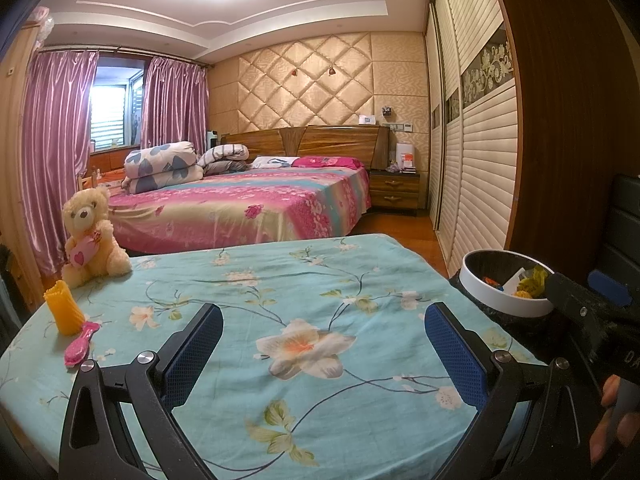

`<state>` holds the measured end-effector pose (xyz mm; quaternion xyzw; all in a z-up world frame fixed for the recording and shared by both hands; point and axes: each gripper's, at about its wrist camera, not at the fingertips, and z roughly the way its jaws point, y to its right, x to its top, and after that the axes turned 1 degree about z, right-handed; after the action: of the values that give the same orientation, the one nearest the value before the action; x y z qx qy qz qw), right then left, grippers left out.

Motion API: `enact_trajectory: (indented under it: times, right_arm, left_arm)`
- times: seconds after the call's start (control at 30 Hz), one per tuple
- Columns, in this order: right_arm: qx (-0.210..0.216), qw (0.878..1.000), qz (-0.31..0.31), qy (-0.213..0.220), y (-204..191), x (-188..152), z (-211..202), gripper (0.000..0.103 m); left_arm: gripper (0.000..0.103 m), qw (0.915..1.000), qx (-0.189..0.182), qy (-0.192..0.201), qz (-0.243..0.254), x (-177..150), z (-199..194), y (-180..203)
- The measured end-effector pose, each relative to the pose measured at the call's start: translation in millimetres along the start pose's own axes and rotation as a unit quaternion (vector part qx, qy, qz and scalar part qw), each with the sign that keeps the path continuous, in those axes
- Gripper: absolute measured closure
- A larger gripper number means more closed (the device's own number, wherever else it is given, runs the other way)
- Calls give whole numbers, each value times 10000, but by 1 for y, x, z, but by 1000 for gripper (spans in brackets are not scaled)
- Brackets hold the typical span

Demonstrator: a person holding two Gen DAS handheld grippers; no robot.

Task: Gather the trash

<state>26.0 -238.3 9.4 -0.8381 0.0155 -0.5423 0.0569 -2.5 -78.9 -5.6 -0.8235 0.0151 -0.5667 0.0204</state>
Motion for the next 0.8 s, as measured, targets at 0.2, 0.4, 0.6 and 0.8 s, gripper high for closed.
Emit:
enact_trajectory:
  times: [0.2,0.4,0.6,0.8]
  right_arm:
    - [18,10000,1,-4,-4,-1,-2,0]
    - [24,10000,12,-4,-5,-1,-2,0]
    - [30,10000,17,-36,-4,-2,-2,0]
    - [36,10000,25,-56,-1,-2,0,0]
  left_arm:
    - [1,10000,0,-10,-12,0,2,-1]
    - [1,10000,1,-15,-10,1,2,-1]
    - [1,10000,5,-34,-12,-1,4,-1]
    - [1,10000,-2,-55,-4,-1,5,-2]
